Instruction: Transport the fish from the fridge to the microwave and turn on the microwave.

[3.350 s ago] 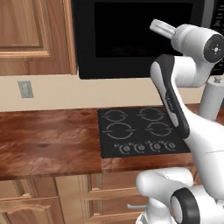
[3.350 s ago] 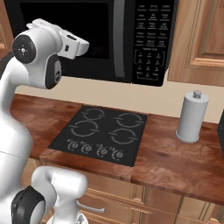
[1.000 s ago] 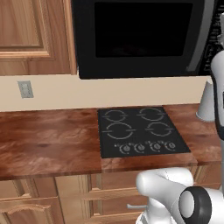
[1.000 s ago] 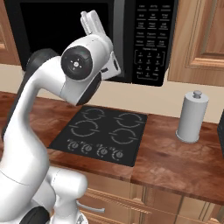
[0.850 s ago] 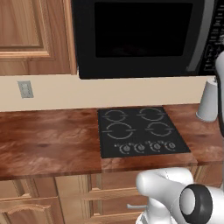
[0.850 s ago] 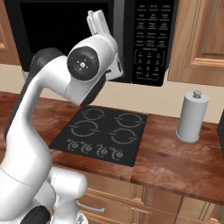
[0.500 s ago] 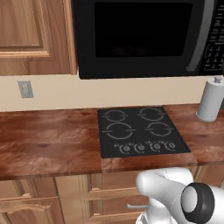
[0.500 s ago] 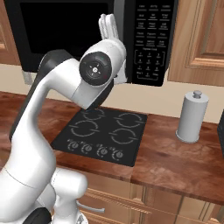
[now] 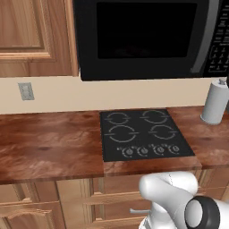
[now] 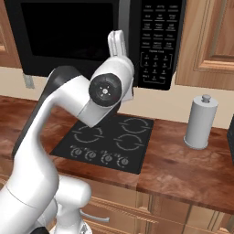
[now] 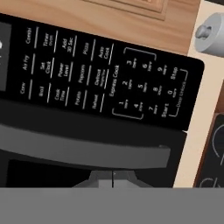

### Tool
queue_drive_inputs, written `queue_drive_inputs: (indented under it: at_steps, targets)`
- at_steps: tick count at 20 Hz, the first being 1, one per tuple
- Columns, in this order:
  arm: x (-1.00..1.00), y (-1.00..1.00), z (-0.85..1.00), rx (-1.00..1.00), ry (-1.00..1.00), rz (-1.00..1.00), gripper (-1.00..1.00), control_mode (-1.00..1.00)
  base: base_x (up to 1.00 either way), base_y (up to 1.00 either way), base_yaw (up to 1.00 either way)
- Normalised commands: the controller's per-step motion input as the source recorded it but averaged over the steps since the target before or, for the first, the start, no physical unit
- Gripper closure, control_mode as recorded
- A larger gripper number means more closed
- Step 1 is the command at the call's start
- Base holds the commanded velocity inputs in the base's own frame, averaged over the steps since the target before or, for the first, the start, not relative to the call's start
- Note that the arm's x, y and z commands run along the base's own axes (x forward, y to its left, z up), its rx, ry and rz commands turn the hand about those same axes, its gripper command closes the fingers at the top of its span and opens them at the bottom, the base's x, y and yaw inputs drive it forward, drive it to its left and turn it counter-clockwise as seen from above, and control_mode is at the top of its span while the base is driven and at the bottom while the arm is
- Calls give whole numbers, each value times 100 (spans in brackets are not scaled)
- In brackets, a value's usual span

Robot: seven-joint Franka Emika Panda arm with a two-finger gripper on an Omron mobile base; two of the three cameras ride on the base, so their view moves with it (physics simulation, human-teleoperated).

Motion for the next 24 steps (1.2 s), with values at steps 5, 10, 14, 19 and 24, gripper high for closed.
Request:
queue_drive_inputs:
  at_steps: [5,10,14,19,24]
  targets:
    - [0,0,-21,6,0,0,100,-100,0,0,0]
    - [0,0,-18,6,0,0,100,-100,0,0,0]
    - [2,-4,-9,7,0,-3,100,-100,0,0,0]
    - [0,-12,-5,6,0,-2,100,-100,0,0,0]
    - [0,-12,-6,5,0,-1,100,-100,0,0,0]
